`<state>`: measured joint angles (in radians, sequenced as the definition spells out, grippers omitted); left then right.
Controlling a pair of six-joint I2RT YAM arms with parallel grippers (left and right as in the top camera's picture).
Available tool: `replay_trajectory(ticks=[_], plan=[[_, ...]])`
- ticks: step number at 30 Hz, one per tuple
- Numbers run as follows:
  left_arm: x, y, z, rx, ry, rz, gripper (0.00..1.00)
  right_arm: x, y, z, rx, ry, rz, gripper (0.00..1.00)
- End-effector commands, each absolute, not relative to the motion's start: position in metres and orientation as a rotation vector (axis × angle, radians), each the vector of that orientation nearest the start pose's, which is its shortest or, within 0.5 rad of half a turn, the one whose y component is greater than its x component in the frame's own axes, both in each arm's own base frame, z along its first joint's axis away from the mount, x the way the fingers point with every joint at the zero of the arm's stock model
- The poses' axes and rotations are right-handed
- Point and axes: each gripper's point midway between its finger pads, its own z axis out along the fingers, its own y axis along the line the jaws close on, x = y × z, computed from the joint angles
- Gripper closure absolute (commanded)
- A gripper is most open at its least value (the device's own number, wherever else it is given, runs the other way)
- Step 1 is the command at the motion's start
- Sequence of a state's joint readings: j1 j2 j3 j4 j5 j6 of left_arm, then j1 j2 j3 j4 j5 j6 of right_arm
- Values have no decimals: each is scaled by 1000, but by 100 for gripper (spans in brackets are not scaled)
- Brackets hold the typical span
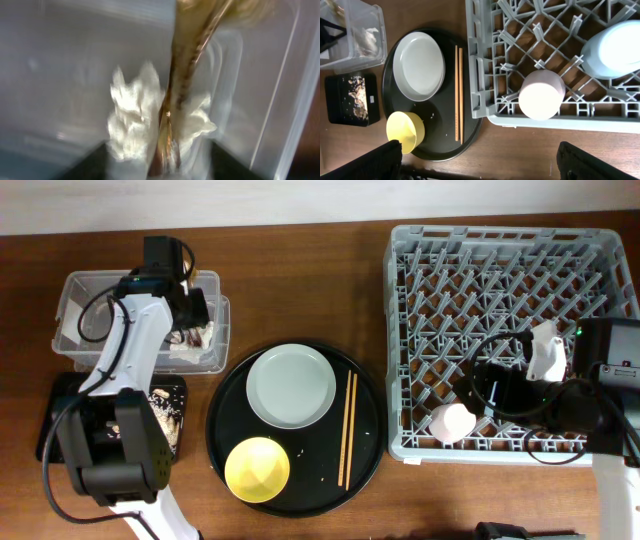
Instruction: Sort waste into correct bins and load items into the dishwasher rack
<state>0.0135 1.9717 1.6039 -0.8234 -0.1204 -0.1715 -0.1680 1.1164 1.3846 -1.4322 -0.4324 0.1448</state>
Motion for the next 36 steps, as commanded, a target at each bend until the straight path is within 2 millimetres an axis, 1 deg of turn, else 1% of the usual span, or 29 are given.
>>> replay_trajectory(ticks=[1, 2, 3, 5, 6, 7, 8, 9, 11, 12, 13, 16, 18, 19, 21, 22, 23, 24, 26, 27, 28, 29, 30, 32, 35, 36], plan=[[453, -1, 154, -254, 2703, -73, 11, 224, 37, 265, 261, 2654, 576, 1], [443, -10, 174, -236, 2689, -124, 19, 224, 37, 265, 261, 2654, 576, 1], [429, -17, 197, -213, 2668, -142, 19, 223, 37, 265, 263, 2657, 577, 1], [392, -37, 243, -133, 2623, -152, 19, 222, 37, 264, 265, 2662, 579, 1], [366, -48, 266, -78, 2595, -124, 19, 223, 37, 264, 264, 2661, 579, 1], [349, -55, 283, -35, 2567, -100, 19, 223, 37, 264, 277, 2659, 583, 1], [328, -64, 299, 19, 2537, -93, 7, 223, 37, 265, 306, 2657, 588, 1], [309, -74, 310, 73, 2514, -111, 1, 223, 37, 265, 303, 2657, 588, 1], [276, -91, 326, 176, 2482, -162, 1, 223, 37, 265, 304, 2657, 588, 1], [257, -98, 331, 226, 2482, -203, 1, 223, 37, 265, 304, 2657, 588, 1], [244, -98, 334, 251, 2480, -213, 1, 223, 37, 265, 304, 2657, 588, 1], [226, -92, 336, 258, 2490, -212, 1, 223, 37, 265, 304, 2657, 588, 1], [219, -88, 335, 258, 2502, -207, 1, 223, 37, 265, 304, 2657, 588, 1], [216, -82, 336, 270, 2488, -152, 1, 223, 37, 265, 304, 2657, 588, 1], [221, -75, 350, 231, 2393, -128, 1, 223, 37, 265, 304, 2657, 588, 1], [231, -74, 363, 219, 2287, -128, 1, 223, 37, 265, 304, 2657, 588, 1], [236, -77, 371, 250, 2195, -147, 1, 223, 37, 265, 303, 2657, 588, 1], [240, -82, 376, 285, 2064, -198, 0, 223, 37, 265, 304, 2657, 588, 1], [242, -83, 361, 276, 1957, -290, 1, 223, 37, 265, 304, 2657, 588, 1], [242, -82, 348, 270, 1916, -323, 1, 223, 37, 265, 304, 2657, 587, 2], [241, -80, 330, 265, 1881, -348, 1, 223, 37, 265, 304, 2657, 588, 1], [237, -76, 312, 254, 1850, -348, 1, 223, 37, 265, 303, 2657, 588, 1], [235, -74, 302, 246, 1835, -341, 1, 223, 37, 265, 303, 2657, 588, 1], [228, -69, 273, 247, 1771, -315, 1, 223, 37, 265, 304, 2657, 588, 1], [221, -65, 239, 245, 1666, -298, 1, 223, 37, 265, 304, 2657, 588, 1], [220, -65, 233, 246, 1645, -298, 0, 223, 37, 265, 303, 2657, 588, 1]])
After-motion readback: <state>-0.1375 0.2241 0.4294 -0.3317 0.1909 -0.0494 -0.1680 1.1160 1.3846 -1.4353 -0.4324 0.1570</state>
